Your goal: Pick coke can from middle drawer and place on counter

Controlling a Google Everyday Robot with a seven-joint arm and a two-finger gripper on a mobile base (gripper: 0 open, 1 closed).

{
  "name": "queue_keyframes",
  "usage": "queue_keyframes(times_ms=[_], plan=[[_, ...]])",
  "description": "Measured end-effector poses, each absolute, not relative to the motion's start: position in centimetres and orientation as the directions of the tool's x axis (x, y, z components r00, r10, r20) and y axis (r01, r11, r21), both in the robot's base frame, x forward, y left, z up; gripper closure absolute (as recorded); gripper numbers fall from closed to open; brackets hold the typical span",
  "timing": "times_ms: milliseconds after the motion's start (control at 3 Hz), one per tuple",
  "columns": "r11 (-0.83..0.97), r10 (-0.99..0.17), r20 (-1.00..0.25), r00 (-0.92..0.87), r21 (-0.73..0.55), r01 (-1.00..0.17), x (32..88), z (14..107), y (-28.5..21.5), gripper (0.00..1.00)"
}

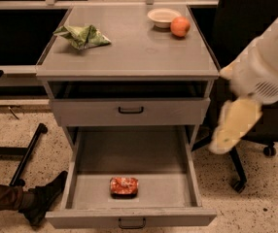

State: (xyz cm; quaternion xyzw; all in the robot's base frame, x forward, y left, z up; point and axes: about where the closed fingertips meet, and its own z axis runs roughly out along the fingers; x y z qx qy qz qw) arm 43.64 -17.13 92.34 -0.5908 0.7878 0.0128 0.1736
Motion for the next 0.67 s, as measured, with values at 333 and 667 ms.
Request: queue_keyframes(times_ms=[333,667], plan=[[0.295,-0.905,-0.354,-0.237,-0.117,-0.948,43.71,83.55,-11.70,0.00],[0.295,-0.904,-0.354,-0.237,-0.117,-0.948,43.71,83.55,-11.70,0.00]])
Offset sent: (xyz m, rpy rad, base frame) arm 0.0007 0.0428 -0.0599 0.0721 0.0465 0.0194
